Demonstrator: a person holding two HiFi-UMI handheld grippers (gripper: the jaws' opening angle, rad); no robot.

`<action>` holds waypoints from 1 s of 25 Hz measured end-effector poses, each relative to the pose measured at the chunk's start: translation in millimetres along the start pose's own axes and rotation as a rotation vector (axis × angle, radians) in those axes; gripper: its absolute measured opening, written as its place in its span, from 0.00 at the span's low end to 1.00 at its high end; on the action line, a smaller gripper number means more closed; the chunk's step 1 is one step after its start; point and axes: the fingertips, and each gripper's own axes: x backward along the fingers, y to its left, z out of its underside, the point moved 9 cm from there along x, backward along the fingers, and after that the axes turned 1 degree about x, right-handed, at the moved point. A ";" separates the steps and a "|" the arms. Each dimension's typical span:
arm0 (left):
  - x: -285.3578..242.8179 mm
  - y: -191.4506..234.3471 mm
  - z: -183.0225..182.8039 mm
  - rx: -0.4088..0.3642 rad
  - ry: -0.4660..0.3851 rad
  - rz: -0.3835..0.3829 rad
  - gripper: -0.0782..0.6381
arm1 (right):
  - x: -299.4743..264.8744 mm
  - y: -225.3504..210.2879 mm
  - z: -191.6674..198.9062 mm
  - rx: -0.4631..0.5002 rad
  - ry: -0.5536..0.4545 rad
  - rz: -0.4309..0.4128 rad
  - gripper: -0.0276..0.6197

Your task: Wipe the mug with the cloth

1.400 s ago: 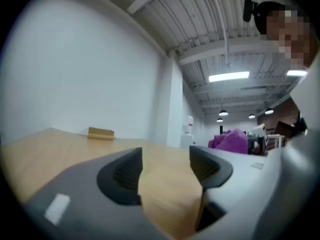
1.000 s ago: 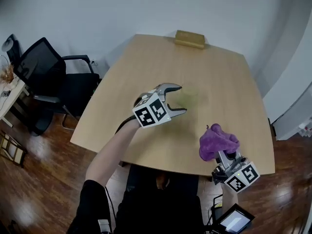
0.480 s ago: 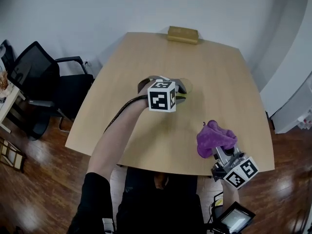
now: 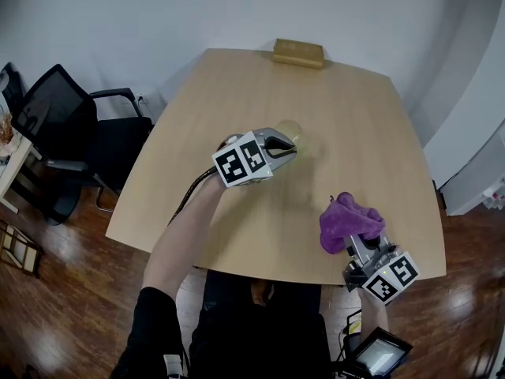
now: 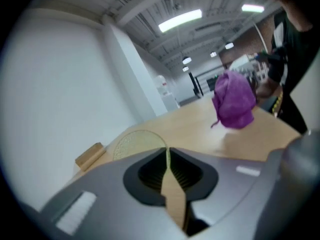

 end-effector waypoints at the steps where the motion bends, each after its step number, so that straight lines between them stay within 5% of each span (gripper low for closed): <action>1: 8.8 -2.1 -5.5 0.088 -0.100 0.012 0.17 | -1.4 0.3 -2.0 0.007 0.000 0.001 0.11; 4: 28.1 -15.8 -14.7 0.285 -0.375 0.062 0.17 | -9.6 3.5 -12.9 0.050 -0.009 0.001 0.11; 9: 38.1 -42.7 -11.7 0.376 -0.577 0.119 0.17 | -36.5 17.7 -44.1 0.206 -0.040 -0.021 0.11; 18: 34.3 -60.4 -2.0 0.433 -0.659 0.177 0.17 | -76.0 25.5 -53.9 0.327 -0.036 -0.018 0.11; 25: 42.8 -75.2 -21.0 0.333 -0.710 0.197 0.17 | -88.2 59.0 -71.0 0.569 -0.035 -0.027 0.11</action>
